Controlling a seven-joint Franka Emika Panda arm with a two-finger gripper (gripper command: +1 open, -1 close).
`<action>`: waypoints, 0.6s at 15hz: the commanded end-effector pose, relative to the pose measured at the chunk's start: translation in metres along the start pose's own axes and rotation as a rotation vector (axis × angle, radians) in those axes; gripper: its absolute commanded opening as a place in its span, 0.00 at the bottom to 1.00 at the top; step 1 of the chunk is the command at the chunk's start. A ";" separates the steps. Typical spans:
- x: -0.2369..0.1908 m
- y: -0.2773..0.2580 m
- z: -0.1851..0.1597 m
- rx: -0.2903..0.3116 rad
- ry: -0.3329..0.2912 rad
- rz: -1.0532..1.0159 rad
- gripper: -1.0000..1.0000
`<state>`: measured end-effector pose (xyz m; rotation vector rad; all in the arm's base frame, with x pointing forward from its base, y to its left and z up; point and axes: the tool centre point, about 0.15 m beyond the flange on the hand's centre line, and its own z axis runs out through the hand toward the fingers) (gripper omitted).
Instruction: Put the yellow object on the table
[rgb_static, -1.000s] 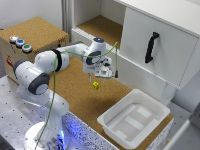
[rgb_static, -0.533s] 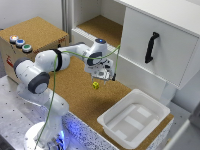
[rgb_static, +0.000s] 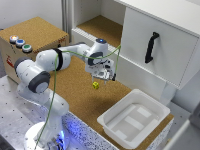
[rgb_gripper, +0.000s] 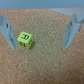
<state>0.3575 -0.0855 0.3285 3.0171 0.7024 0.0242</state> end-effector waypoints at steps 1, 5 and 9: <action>0.002 0.011 -0.001 0.013 0.031 0.066 1.00; 0.000 0.041 0.020 0.048 0.059 0.265 1.00; -0.009 0.029 0.052 0.084 0.076 0.299 1.00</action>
